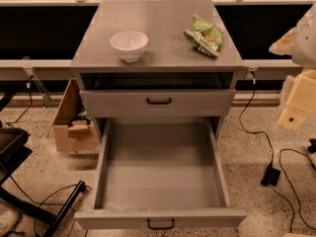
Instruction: Place green jalapeno chip bag into middle drawer
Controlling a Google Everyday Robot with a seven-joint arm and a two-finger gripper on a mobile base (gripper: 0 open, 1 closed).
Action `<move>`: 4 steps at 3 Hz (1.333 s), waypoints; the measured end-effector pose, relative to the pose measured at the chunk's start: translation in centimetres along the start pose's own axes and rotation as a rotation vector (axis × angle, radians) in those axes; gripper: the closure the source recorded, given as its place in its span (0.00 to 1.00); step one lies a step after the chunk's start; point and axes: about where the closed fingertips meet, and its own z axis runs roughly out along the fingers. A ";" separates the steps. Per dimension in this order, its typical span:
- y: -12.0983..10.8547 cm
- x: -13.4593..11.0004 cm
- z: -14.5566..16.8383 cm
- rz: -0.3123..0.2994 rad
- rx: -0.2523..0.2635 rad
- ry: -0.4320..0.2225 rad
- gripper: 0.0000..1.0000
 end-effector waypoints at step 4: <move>-14.9 -6.1 5.7 0.143 0.134 -0.427 0.00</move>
Offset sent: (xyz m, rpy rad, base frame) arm 0.0245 0.0000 -0.0136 0.0722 -0.0378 -0.0579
